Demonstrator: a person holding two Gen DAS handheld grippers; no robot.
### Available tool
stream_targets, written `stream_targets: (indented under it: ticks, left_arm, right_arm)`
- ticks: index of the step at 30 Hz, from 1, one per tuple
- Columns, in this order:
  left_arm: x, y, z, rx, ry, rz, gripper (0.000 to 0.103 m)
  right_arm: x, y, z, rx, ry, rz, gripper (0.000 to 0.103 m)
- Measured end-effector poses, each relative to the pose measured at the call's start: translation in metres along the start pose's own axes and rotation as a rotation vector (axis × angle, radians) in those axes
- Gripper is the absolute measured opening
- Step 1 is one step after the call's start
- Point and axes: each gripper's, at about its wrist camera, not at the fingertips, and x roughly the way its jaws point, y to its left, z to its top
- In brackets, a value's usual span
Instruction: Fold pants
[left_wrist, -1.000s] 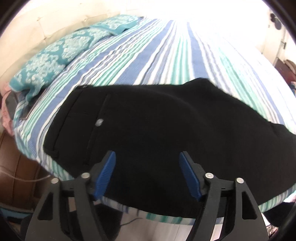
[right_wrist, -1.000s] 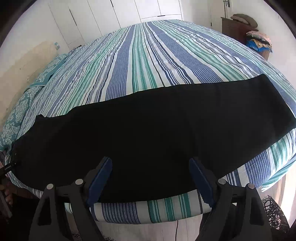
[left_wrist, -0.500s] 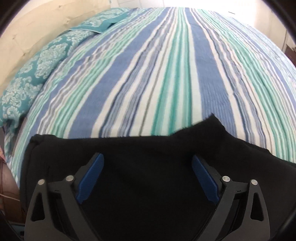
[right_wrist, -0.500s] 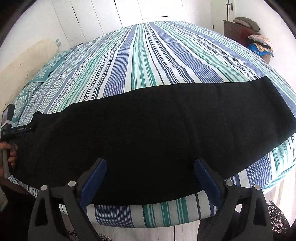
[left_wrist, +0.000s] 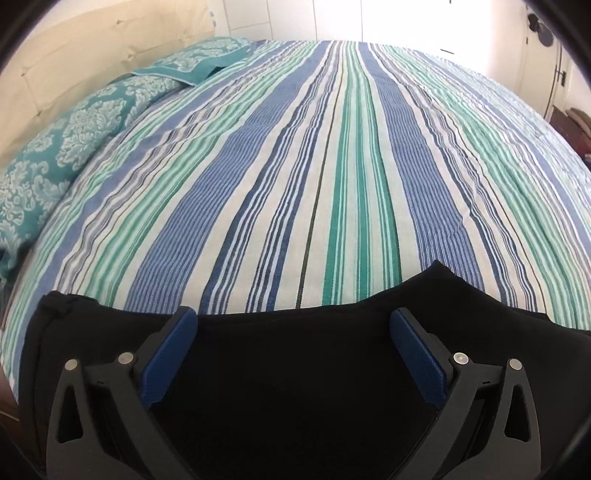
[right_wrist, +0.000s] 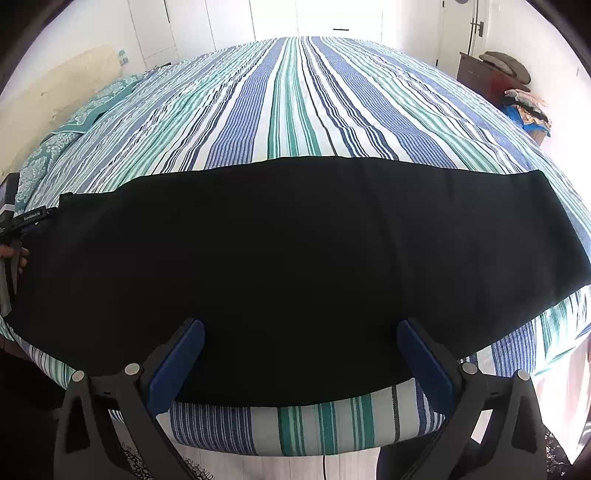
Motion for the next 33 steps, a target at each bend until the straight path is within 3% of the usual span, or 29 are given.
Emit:
stream_targets:
  ticks: [33]
  left_arm:
    - [0.0004,-0.0028,-0.0001,-0.002,0.006,0.000,0.103]
  right_arm:
    - [0.0004,0.0044,-0.0030,0.015,-0.028,-0.029,0.103]
